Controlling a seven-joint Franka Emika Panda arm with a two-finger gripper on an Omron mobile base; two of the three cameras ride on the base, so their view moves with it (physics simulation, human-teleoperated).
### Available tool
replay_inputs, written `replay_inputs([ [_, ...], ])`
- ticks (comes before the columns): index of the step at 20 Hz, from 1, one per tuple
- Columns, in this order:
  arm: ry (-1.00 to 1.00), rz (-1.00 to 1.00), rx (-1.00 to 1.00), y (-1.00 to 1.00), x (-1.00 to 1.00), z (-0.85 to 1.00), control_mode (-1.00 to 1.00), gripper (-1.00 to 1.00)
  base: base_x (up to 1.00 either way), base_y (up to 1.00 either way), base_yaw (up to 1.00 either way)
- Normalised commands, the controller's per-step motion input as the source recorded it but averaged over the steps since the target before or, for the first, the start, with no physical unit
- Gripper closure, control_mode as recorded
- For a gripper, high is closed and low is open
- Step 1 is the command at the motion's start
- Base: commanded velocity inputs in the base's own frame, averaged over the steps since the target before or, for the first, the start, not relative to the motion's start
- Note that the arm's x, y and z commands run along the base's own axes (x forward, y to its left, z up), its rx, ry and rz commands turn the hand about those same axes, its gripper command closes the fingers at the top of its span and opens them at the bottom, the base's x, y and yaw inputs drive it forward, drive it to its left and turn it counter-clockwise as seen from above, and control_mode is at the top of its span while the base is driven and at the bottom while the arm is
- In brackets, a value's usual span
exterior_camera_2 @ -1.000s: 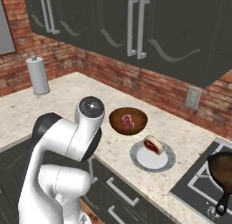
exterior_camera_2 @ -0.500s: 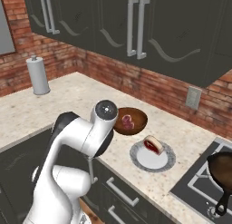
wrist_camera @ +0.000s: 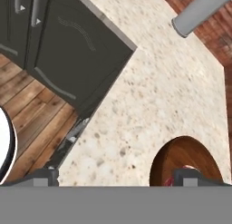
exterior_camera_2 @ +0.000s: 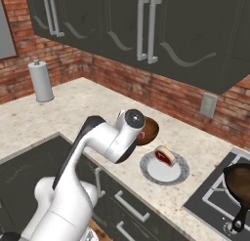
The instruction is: Place one of the steaks on the plate and the other in the bowl. Then place the bowl in the fridge.
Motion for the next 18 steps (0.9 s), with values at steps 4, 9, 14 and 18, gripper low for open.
replay_inputs([
  [4,0.05,-0.01,0.02,-0.01,0.5,-0.34,-1.0,-1.0,0.0,0.0,0.0],
  [9,0.02,0.0,0.0,0.0,0.43,-0.31,-1.0,-1.0,0.0,0.0,0.0],
  [14,0.01,0.0,0.0,0.0,0.42,-0.35,-1.0,-1.0,0.0,0.0,0.0],
  [18,0.01,0.0,0.0,0.0,0.4,-0.28,-1.0,-1.0,0.0,0.0,0.0],
])
